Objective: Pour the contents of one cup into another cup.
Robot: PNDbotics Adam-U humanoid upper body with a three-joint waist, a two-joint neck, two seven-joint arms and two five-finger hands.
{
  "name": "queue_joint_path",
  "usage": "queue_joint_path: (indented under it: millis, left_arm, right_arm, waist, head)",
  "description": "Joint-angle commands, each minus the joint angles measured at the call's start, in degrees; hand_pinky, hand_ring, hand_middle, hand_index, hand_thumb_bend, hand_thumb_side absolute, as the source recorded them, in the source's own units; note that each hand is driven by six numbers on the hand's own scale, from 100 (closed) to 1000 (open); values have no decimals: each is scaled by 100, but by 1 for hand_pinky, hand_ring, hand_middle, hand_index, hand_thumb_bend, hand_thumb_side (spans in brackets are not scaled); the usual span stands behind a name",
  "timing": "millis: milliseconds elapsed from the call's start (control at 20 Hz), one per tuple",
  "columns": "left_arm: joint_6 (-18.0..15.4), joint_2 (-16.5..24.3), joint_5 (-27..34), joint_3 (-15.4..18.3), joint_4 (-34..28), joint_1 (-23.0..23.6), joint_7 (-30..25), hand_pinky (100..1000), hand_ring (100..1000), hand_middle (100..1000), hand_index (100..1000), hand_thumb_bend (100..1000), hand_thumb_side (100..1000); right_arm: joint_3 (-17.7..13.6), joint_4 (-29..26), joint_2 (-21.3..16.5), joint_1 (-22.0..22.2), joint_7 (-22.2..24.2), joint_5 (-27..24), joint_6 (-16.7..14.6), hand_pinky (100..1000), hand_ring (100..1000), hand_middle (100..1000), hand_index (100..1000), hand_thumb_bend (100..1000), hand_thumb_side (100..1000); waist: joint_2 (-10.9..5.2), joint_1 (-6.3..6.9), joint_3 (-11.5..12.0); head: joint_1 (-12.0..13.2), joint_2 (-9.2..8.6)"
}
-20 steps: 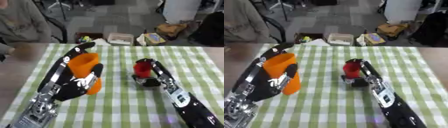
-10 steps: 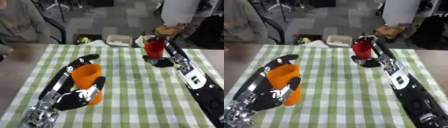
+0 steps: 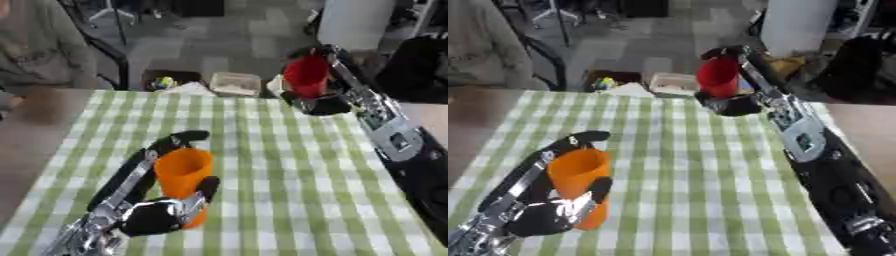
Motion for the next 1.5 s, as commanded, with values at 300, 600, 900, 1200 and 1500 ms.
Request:
queue_joint_path:
  millis: [300, 600, 900, 1200, 1500]
  left_arm:
    - [-156, -43, -200, -10, 195, -136, -25, 378, 474, 447, 871, 100, 380]
    - [-246, -82, -368, -12, 287, -180, -45, 379, 475, 448, 871, 100, 365]
    - [-369, -159, -612, -30, 412, -281, -39, 379, 475, 450, 872, 100, 340]
    - [-507, -238, -812, -60, 581, -358, -37, 380, 475, 451, 872, 100, 328]
    - [-632, -275, -898, -112, 593, -402, -135, 381, 477, 453, 873, 100, 317]
  right_arm:
    - [239, -716, -103, -244, 333, -185, -39, 463, 546, 279, 774, 110, 100]
    - [680, -1406, 59, -225, 616, 25, -258, 483, 549, 271, 774, 183, 100]
    - [944, -1677, 300, -336, 835, 252, -397, 507, 552, 271, 776, 129, 100]
    - [1139, -1973, 499, -391, 929, 613, -628, 541, 556, 275, 777, 143, 100]
    - [1179, -2065, 636, -441, 886, 1188, -891, 597, 563, 293, 780, 167, 100]
  waist:
    - [-154, -23, 4]
    - [-157, -20, -42]
    - [-170, -33, -78]
    - [-175, -57, -112]
    - [-177, -62, -106]
  head:
    - [20, -70]
    - [39, -76]
    - [19, -80]
    - [25, -94]
    - [28, -100]
